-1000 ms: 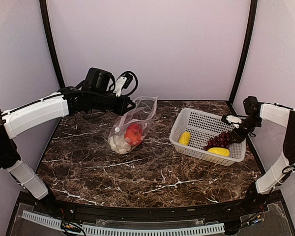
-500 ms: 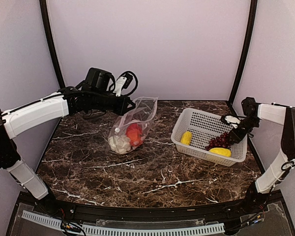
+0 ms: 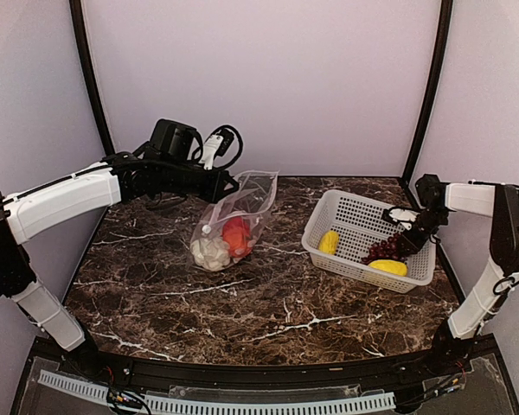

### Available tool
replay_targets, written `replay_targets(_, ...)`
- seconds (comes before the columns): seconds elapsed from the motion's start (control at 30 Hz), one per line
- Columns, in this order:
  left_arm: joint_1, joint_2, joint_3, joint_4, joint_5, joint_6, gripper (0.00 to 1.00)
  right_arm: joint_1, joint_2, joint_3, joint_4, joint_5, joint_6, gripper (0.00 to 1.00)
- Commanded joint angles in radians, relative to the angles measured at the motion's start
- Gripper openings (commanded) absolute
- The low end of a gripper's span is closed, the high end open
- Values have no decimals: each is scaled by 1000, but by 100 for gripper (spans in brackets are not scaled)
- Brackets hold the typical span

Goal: Place the food in the zip-top bag and seal the zipper
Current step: Pick up the fake fruit from the bin, then place the fake fruit in the zipper food storage bag.

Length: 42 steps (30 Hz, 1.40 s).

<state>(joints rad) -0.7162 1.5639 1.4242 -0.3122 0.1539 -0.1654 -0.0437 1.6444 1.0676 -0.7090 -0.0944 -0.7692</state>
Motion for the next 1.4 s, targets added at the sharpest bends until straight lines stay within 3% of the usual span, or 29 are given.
replay_targets(0.0,-3,-29,-19,-13,9,0,1,36,45,6,-4,39,28,32)
replay_targets(0.17,-3,-45,-40,-9,6,-1,1,97,-9,40,-24,-2,48,11)
replay_targets(0.37,-3,-51,-52,-7,6,-4,1,115,-85,144,-94,-185,88,0)
replay_targets(0.67,-3,-59,-84,22,19,-39,1,164,-149,302,-197,-432,119,0)
replay_targets(0.9,-3,-63,-89,18,13,-36,1,243,-160,313,-258,-483,108,0)
replay_targets(1.37,-3,-67,-100,20,7,-40,1,245,-139,277,-197,-435,124,0)
